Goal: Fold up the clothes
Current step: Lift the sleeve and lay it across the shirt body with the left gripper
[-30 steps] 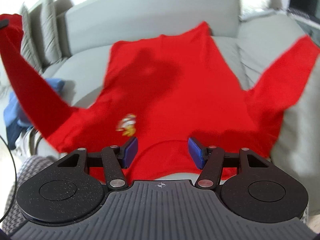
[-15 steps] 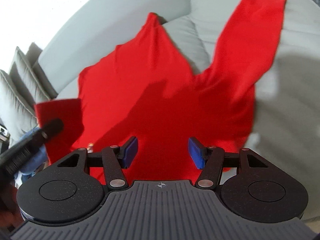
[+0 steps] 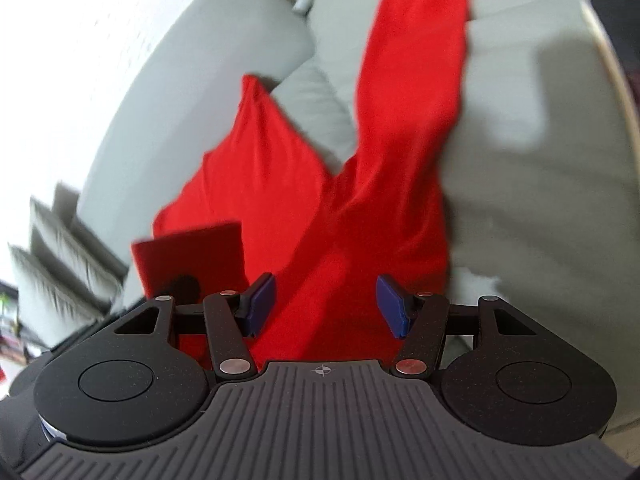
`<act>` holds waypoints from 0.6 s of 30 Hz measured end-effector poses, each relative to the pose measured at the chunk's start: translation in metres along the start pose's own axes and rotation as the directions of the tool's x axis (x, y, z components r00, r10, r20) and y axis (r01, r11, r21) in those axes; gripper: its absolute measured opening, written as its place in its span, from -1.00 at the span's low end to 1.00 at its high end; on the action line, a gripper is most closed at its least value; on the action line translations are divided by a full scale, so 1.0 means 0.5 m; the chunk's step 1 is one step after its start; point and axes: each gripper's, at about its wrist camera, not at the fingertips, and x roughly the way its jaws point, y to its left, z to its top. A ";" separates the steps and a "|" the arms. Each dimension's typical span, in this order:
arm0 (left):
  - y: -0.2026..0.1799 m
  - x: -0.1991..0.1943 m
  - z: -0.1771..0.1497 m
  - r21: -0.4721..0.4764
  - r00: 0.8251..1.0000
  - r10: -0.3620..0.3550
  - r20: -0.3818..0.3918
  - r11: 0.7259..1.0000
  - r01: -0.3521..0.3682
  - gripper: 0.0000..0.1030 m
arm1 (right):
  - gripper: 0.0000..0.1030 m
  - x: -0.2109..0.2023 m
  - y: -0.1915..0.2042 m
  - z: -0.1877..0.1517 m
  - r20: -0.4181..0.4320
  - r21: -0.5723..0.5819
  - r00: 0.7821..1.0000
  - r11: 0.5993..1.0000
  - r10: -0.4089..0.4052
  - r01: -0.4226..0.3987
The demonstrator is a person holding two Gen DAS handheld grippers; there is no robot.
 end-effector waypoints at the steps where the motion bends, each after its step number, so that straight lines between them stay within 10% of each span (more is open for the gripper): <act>1: -0.010 0.006 0.005 0.005 1.000 -0.005 0.003 1.000 0.005 -0.93 | 0.12 -0.004 -0.008 0.001 0.012 0.025 1.000 1.000 -0.005 0.004; 7: -0.046 0.037 0.019 0.000 1.000 -0.026 -0.006 1.000 0.026 -0.90 | 0.09 -0.030 -0.057 0.003 0.091 0.163 0.995 0.987 -0.027 0.012; 11: -0.033 0.043 0.015 -0.041 0.999 0.025 -0.038 0.999 -0.027 -0.09 | 0.08 -0.037 -0.070 0.006 0.103 0.195 0.994 0.981 -0.041 0.021; 18: -0.011 -0.020 -0.001 -0.066 1.000 0.008 0.010 0.998 -0.008 0.27 | 0.12 -0.051 -0.066 0.002 0.126 0.177 0.989 0.983 -0.076 0.053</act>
